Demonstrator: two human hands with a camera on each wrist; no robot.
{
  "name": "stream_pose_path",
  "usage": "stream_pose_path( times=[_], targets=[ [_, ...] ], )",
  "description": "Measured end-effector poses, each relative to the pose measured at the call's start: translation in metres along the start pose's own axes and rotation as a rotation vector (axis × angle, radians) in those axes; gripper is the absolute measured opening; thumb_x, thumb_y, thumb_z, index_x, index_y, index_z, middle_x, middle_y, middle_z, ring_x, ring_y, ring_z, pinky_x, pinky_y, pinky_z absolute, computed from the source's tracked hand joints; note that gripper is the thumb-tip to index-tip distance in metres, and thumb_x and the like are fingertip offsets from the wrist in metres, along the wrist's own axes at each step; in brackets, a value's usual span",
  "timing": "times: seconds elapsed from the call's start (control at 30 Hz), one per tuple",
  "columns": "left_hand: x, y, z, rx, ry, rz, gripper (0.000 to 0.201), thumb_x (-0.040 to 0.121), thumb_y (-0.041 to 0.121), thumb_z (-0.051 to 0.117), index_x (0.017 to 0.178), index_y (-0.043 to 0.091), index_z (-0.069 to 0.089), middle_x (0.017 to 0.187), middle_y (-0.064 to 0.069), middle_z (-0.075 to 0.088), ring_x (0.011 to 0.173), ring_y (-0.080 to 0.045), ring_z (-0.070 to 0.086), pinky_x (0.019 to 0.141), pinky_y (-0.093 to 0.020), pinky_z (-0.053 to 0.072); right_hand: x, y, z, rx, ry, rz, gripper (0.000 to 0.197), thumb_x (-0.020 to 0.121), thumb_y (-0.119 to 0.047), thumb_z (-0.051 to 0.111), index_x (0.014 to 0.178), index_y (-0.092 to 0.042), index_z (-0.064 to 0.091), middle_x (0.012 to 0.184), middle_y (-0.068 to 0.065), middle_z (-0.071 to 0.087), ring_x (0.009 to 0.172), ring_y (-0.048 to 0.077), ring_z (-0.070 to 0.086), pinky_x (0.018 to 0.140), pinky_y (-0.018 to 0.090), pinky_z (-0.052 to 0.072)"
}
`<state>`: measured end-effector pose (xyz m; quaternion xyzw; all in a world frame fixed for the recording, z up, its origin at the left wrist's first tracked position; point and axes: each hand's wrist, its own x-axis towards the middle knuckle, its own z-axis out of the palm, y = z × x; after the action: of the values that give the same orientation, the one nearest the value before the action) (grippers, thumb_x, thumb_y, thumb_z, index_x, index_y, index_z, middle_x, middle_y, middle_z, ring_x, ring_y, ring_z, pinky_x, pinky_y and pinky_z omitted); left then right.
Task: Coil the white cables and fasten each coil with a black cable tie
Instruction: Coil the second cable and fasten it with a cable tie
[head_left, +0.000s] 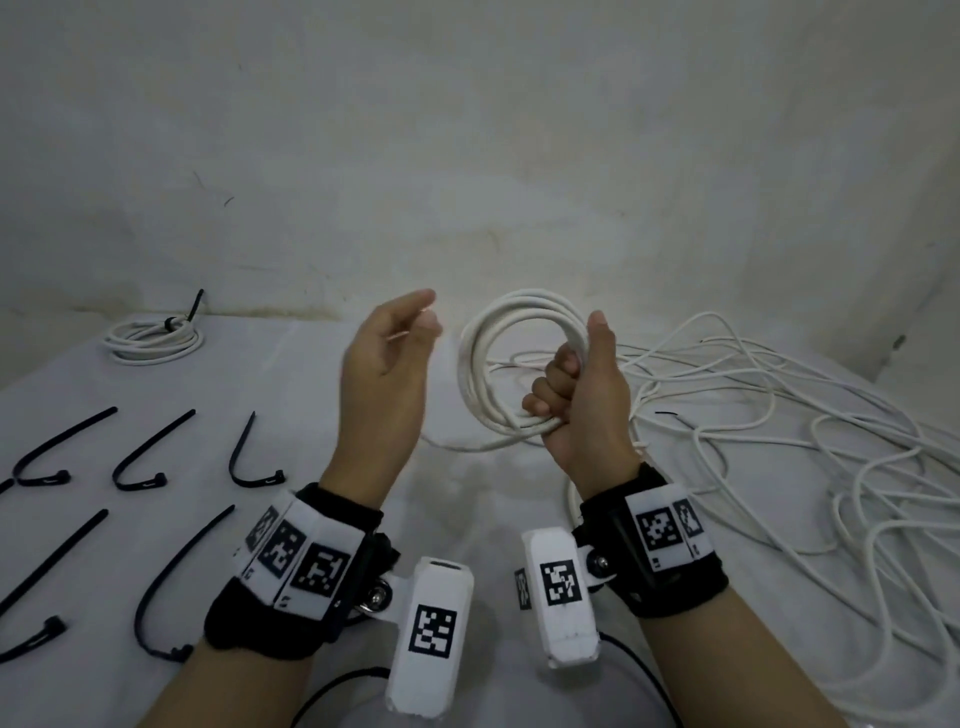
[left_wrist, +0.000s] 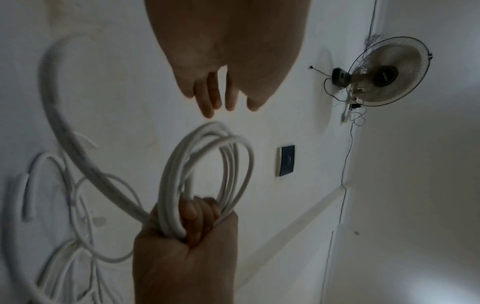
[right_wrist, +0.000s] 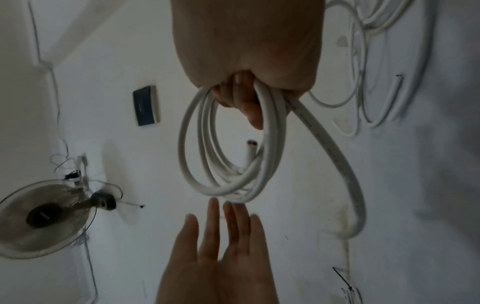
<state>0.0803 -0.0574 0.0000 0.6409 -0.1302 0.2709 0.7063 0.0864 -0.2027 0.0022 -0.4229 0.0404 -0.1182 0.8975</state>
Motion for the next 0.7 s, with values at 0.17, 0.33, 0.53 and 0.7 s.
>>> stream_pose_path(
  times=[0.17,0.33,0.53,0.7],
  targets=[
    [0.004,-0.017,-0.003,0.191,0.129,-0.297,0.025,0.089,0.022,0.061,0.109,0.022,0.046,0.120,-0.004,0.048,0.102,-0.014,0.050,0.087,-0.030,0.043,0.006,-0.006,-0.013,0.108,0.098,-0.051,0.053,0.097,-0.051,0.040,0.057,-0.020,0.028,0.040,-0.007,0.016,0.032,0.009,0.015,0.035,0.016,0.022],
    [-0.005,-0.020,0.006,-0.124,-0.186,-0.819,0.045,0.092,0.011,0.058,0.118,0.023,0.023,0.121,-0.010,0.051,0.092,-0.021,0.062,0.085,-0.041,0.048,0.006,-0.012,-0.021,0.199,0.138,-0.053,0.052,0.097,-0.051,0.040,0.058,-0.020,0.026,0.040,-0.008,0.016,0.032,0.009,0.014,0.035,0.017,0.022],
    [-0.009,-0.022,0.012,-0.255,-0.120,-0.583,0.032,0.097,-0.001,0.044,0.113,0.016,0.022,0.098,-0.011,0.065,0.068,-0.014,0.070,0.068,-0.031,0.059,0.003,-0.005,-0.020,0.250,0.125,0.033,0.052,0.096,-0.052,0.040,0.058,-0.020,0.027,0.039,-0.007,0.016,0.031,0.009,0.015,0.035,0.015,0.023],
    [-0.010,-0.023,0.005,-0.083,-0.203,-0.399,0.020,0.098,0.002,0.043,0.115,0.013,0.047,0.094,0.002,0.069,0.062,-0.009,0.066,0.061,-0.023,0.056,-0.002,0.000,-0.014,0.253,0.086,0.088,0.053,0.096,-0.053,0.042,0.057,-0.020,0.028,0.039,-0.007,0.016,0.030,0.008,0.015,0.033,0.015,0.023]
  ],
)
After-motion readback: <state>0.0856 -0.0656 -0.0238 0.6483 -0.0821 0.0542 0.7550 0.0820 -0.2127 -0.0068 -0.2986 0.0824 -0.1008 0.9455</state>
